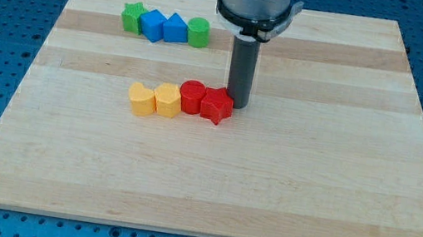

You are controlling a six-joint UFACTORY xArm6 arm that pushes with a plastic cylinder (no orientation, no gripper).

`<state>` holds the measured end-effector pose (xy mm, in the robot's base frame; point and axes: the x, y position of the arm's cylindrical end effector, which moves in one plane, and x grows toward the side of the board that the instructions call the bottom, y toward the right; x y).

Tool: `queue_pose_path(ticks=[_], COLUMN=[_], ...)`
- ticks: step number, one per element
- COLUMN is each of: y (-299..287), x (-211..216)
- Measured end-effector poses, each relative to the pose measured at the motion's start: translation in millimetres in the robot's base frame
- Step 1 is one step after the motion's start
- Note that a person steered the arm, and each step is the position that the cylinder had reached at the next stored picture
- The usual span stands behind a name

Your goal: Push green circle towards yellow heart

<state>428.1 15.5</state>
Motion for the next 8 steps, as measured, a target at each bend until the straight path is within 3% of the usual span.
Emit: queue_pose_path(ticks=[1,7,8], y=[14,22,29], x=[-21,-31,-78])
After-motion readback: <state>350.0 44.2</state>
